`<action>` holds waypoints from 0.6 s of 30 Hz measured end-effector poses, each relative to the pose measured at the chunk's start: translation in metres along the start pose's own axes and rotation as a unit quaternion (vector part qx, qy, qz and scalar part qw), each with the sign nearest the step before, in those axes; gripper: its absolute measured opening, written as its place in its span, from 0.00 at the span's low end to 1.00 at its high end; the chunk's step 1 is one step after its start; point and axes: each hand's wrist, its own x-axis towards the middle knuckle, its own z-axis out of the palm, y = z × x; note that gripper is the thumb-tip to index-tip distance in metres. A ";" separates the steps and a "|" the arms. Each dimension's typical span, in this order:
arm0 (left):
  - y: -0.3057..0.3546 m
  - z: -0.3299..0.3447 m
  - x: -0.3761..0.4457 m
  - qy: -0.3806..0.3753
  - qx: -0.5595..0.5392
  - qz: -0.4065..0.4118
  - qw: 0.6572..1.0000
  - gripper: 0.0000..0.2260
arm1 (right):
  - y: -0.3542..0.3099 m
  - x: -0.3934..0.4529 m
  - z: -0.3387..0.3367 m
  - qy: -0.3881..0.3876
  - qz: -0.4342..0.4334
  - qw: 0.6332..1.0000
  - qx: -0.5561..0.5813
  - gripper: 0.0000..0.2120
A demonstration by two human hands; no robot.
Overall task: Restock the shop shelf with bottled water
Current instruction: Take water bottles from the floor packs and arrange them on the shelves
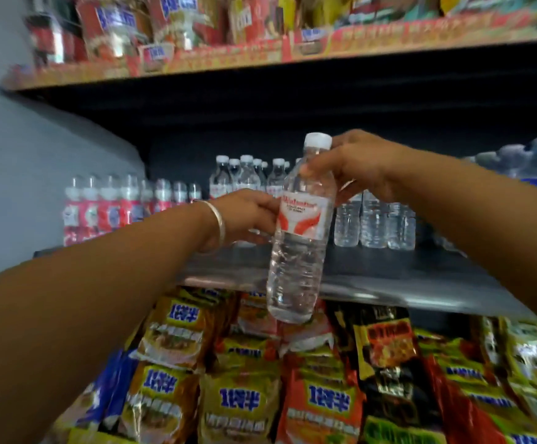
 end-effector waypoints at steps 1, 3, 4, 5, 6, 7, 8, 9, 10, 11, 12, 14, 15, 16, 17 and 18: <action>0.001 -0.010 0.011 0.014 -0.008 0.005 1.000 0.14 | -0.005 0.014 -0.001 0.011 -0.004 1.000 0.002 0.09; -0.002 -0.026 0.033 0.036 -0.013 0.015 0.999 0.12 | -0.011 0.042 -0.002 0.027 -0.006 1.000 0.004 0.08; -0.003 -0.032 0.043 0.041 -0.016 0.021 0.999 0.12 | -0.013 0.055 -0.001 0.032 -0.005 0.999 0.004 0.07; -0.007 -0.037 0.053 0.047 -0.018 0.026 0.998 0.11 | -0.013 0.068 0.000 0.036 -0.004 0.999 0.001 0.06; -0.011 -0.041 0.063 0.058 -0.020 0.032 0.998 0.10 | -0.012 0.080 0.001 0.043 0.000 0.999 -0.003 0.06; -0.016 -0.044 0.072 0.071 -0.022 0.038 0.997 0.10 | -0.010 0.092 0.003 0.052 0.004 0.999 -0.005 0.09; -0.021 -0.046 0.080 0.084 -0.021 0.042 0.995 0.09 | -0.007 0.104 0.005 0.061 0.009 0.998 -0.005 0.12; -0.026 -0.048 0.088 0.096 -0.017 0.045 0.994 0.08 | -0.002 0.116 0.008 0.069 0.015 0.997 -0.005 0.16; -0.032 -0.049 0.096 0.108 -0.010 0.046 0.993 0.08 | 0.003 0.127 0.011 0.077 0.022 0.997 -0.005 0.18; -0.040 -0.050 0.105 0.119 -0.002 0.045 0.992 0.08 | 0.010 0.138 0.015 0.083 0.028 0.996 -0.004 0.20; -0.048 -0.050 0.113 0.134 0.008 0.041 0.990 0.09 | 0.017 0.147 0.020 0.088 0.034 0.996 -0.006 0.20; -0.065 -0.048 0.127 0.164 0.027 0.041 0.985 0.09 | 0.030 0.164 0.029 0.096 0.045 0.994 -0.023 0.21; -0.073 -0.047 0.134 0.179 0.043 0.048 0.982 0.08 | 0.036 0.171 0.032 0.100 0.050 0.993 -0.030 0.22; -0.079 -0.044 0.140 0.190 0.070 0.056 0.978 0.06 | 0.041 0.177 0.036 0.106 0.054 0.992 -0.036 0.22; -0.083 -0.042 0.143 0.197 0.097 0.063 0.974 0.04 | 0.046 0.183 0.039 0.114 0.058 0.991 -0.042 0.23; -0.087 -0.039 0.146 0.201 0.117 0.073 0.970 0.06 | 0.051 0.188 0.042 0.123 0.062 0.989 -0.053 0.23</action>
